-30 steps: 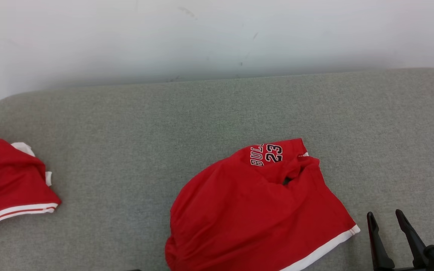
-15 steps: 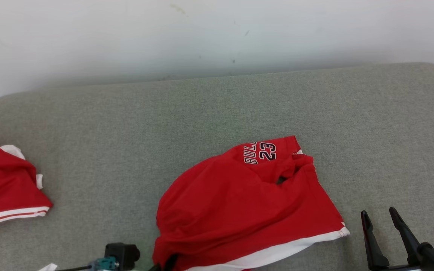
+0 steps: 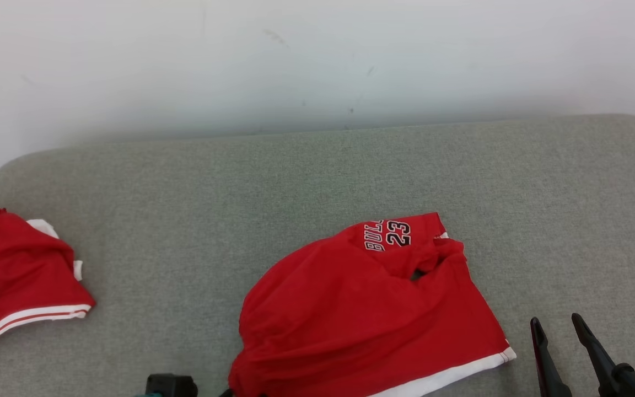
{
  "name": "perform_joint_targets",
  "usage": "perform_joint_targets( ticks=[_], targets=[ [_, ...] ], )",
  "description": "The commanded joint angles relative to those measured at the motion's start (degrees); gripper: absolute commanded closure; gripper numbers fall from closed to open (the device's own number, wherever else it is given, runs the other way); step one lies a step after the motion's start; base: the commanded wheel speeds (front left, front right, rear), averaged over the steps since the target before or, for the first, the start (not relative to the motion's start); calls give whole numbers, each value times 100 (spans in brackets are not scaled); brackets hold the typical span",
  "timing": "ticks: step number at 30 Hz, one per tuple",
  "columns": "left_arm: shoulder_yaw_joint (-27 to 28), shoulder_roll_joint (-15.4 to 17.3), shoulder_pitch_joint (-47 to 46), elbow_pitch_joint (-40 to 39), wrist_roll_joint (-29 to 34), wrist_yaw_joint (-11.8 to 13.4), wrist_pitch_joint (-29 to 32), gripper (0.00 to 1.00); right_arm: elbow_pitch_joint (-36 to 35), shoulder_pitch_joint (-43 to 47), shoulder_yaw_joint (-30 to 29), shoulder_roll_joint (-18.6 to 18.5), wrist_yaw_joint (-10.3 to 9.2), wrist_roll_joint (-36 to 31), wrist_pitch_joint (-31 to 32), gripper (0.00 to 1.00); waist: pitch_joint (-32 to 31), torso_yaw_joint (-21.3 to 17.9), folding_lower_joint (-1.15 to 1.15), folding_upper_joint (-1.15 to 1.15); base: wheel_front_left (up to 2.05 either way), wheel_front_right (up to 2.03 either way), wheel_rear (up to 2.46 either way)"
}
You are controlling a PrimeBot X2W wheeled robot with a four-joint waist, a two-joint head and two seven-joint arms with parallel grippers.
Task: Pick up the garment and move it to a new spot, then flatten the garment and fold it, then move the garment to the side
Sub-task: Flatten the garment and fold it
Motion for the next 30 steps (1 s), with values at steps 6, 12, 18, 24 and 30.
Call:
perform_joint_targets(
  ticks=[6,12,18,24,30],
  targets=[
    [131,319,333,-466,-68,283,-4,0,-13,114,-22,-76,-11,-11,7,0,-148,120,0,0,0,0,0],
    [360,399,517,-874,30,529,-403,0,-102,174,-71,-107,-11,-47,7,0,-258,170,0,0,0,0,0],
    [428,161,627,-765,313,658,-1075,0,-226,308,-171,-168,-11,-136,6,0,-486,230,0,0,0,0,0],
    [724,-238,677,-311,850,735,-1453,0,-308,393,-282,-197,-11,-315,7,0,-653,282,0,0,0,0,0],
    [1706,-811,1008,-231,2023,533,-1458,0,-197,363,-262,-85,-11,-440,7,0,-747,314,0,0,0,0,0]
  ],
)
